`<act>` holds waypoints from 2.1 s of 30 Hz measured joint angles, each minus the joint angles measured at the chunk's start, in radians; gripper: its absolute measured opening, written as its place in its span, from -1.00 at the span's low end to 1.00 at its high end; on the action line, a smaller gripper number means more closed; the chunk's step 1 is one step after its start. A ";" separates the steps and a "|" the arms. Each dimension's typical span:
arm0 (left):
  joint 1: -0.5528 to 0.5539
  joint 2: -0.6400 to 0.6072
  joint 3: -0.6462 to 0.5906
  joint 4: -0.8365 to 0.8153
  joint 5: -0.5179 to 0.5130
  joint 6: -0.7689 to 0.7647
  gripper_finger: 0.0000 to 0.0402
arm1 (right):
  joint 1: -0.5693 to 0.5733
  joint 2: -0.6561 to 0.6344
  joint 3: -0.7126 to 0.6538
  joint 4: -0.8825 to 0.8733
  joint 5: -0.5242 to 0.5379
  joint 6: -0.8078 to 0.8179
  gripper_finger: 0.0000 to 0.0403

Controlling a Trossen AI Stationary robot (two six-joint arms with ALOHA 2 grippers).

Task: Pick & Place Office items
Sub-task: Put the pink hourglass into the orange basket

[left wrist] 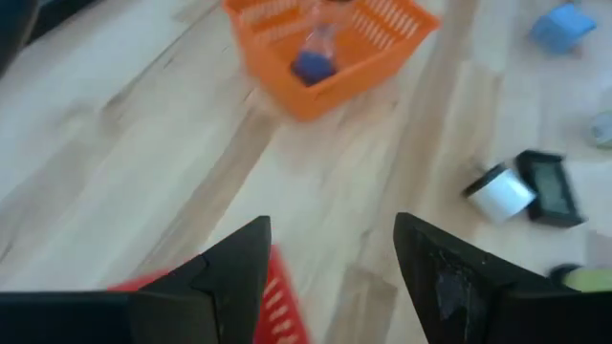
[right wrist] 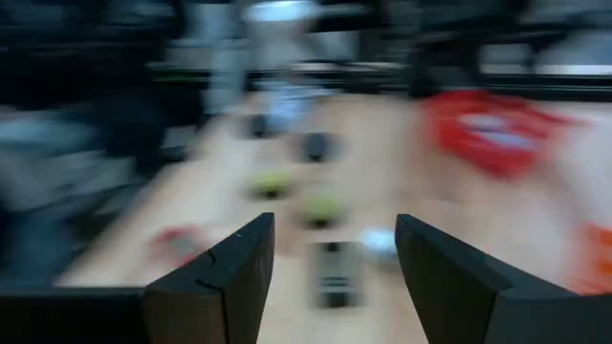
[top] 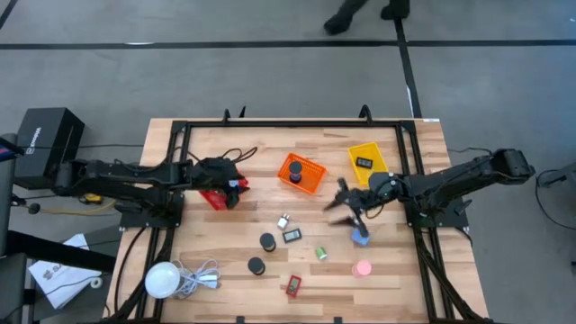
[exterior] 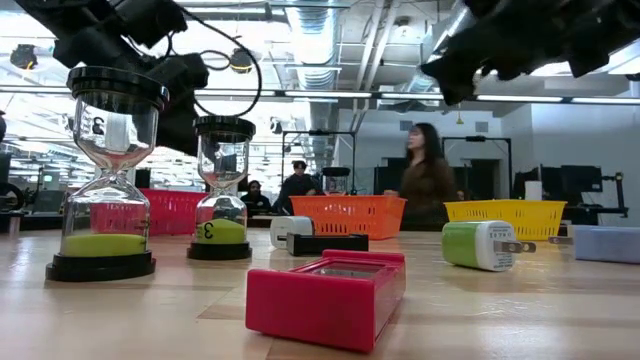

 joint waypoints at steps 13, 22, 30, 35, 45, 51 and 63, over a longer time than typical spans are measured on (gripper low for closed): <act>-0.046 0.000 0.000 0.035 0.000 -0.008 0.09 | 0.219 0.005 0.000 -0.102 -0.464 -0.247 0.04; -0.046 0.000 0.000 0.154 0.000 -0.036 0.09 | 0.296 0.120 0.000 -0.101 -0.444 -0.298 0.04; -0.046 0.000 0.000 0.245 0.000 -0.038 0.09 | 0.295 0.199 0.000 -0.106 -0.481 -0.338 0.04; -0.046 0.000 0.000 0.259 0.000 -0.038 0.09 | 0.293 0.248 0.000 -0.101 -0.469 -0.421 0.04; -0.045 0.000 0.000 0.268 0.000 -0.038 0.09 | 0.263 0.277 0.000 -0.106 -0.464 -0.401 0.04; -0.045 0.000 0.000 0.275 0.000 -0.038 0.09 | 0.259 0.276 0.000 -0.115 -0.467 -0.401 -0.04; -0.045 0.000 0.000 0.285 0.000 -0.038 0.09 | 0.227 0.277 -0.001 -0.134 -0.466 -0.401 -0.01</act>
